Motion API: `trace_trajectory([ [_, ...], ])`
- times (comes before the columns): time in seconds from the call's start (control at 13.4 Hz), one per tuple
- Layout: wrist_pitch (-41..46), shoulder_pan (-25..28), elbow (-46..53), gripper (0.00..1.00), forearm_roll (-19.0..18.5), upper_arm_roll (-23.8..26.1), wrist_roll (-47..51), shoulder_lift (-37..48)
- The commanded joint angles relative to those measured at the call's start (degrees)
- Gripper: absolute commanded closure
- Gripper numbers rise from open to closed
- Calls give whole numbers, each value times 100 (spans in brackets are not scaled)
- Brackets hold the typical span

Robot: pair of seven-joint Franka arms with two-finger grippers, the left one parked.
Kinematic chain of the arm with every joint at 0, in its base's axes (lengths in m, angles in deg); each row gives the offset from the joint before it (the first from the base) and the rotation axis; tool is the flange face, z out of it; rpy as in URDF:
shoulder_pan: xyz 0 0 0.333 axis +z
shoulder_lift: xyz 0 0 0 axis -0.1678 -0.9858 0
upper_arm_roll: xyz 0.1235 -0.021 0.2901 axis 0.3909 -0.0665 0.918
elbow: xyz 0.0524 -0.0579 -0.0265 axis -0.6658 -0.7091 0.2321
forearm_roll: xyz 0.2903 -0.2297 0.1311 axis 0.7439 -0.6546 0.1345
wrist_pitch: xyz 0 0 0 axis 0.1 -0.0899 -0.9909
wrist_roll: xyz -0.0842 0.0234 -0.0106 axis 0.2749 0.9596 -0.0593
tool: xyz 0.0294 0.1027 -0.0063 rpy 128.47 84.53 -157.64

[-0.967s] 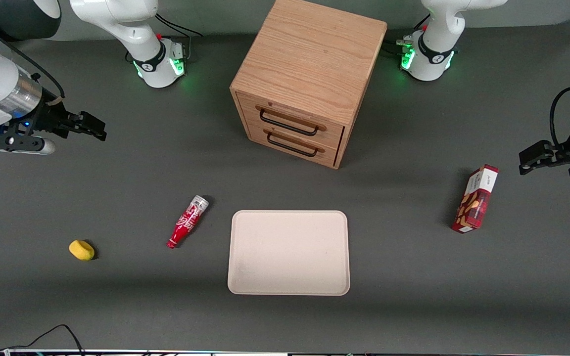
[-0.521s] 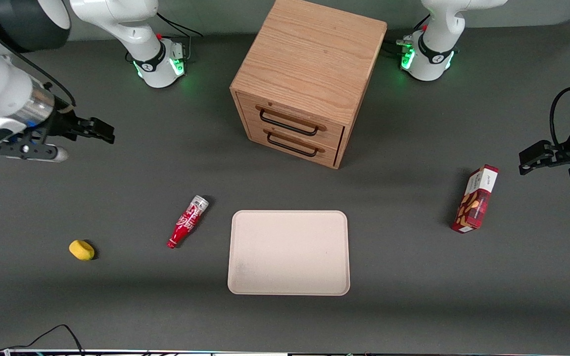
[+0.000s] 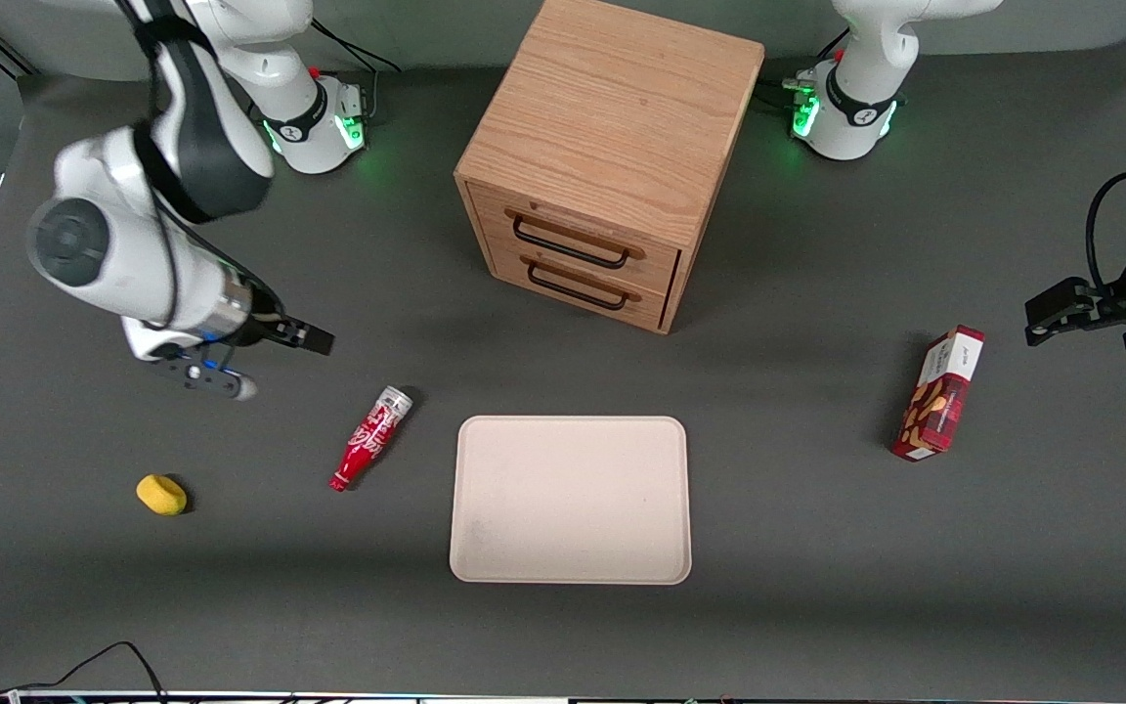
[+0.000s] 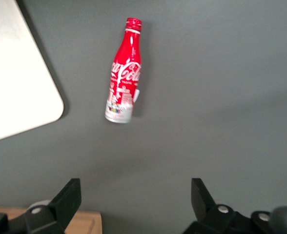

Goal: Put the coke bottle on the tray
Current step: 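Lower the open right gripper around the bottle and close on it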

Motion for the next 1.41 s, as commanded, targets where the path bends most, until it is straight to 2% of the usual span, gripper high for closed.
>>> trace_trajectory([
  [0.0,-951,5,-471,0,-332,81,708,-349],
  [0.15,-1374,5,-463,0,-745,151,1219,-728],
  [0.3,-1813,5,-463,0,-878,151,1640,-1063],
  [0.45,-2069,5,-393,0,-1412,169,2106,-1353],
  [0.52,-2131,5,-305,0,-1528,177,2196,-1502],
  [0.82,-2184,119,274,0,-1590,178,2310,-2109],
  [1.04,-2228,119,503,0,-1923,178,2591,-2373],
  [1.34,-2395,111,574,0,-1986,178,2680,-2628],
])
